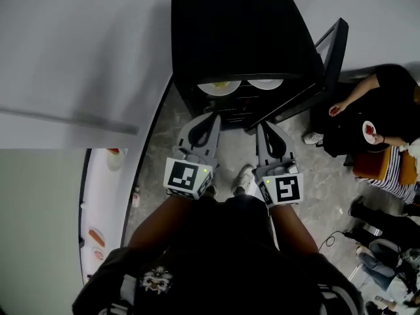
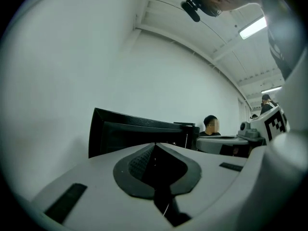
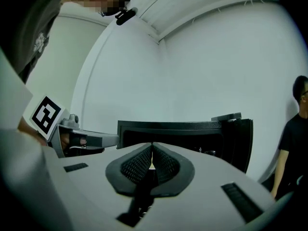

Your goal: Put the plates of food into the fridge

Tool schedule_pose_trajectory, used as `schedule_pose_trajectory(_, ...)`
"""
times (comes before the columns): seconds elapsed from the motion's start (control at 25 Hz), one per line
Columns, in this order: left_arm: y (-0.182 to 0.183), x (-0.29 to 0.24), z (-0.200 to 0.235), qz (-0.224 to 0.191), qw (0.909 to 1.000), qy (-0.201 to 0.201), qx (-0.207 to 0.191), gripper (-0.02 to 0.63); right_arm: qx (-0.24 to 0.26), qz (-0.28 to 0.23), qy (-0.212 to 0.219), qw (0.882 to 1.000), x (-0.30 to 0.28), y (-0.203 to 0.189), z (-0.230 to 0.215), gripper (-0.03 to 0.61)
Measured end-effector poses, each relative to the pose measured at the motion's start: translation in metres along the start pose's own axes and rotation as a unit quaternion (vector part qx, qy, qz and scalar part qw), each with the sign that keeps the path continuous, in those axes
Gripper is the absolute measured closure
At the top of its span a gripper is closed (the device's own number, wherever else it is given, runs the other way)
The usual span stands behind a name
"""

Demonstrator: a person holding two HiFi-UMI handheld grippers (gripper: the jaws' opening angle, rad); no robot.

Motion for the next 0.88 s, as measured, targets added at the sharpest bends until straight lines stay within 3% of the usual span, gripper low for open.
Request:
schedule_pose_trajectory(0.24, 0.002, 0.002, -0.001, 0.008, 0.9995, -0.032, 0.0, 0.592, 0.01, -0.018, -0.031, 0.999, 0.0, 0.014, 0.005, 0.555)
schedule_pose_trajectory(0.4, 0.009, 0.0, -0.006, 0.004, 0.9992, -0.04, -0.005, 0.592, 0.025, -0.03, -0.026, 0.999, -0.002, 0.021, 0.005, 0.555)
schedule_pose_trajectory(0.88, 0.024, -0.002, -0.03, -0.015, 0.9997, -0.011, -0.015, 0.592, 0.053, -0.05, 0.002, 0.997, -0.005, 0.046, -0.007, 0.555)
Point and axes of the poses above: the fingertips, and each gripper's own axes: x backward along the fingers, z to its left, y out of its top, the point moved 7 cm from there along x, backward along the fingers, and after that the axes turned 2 degrees about -z, right-handed, at the moved point
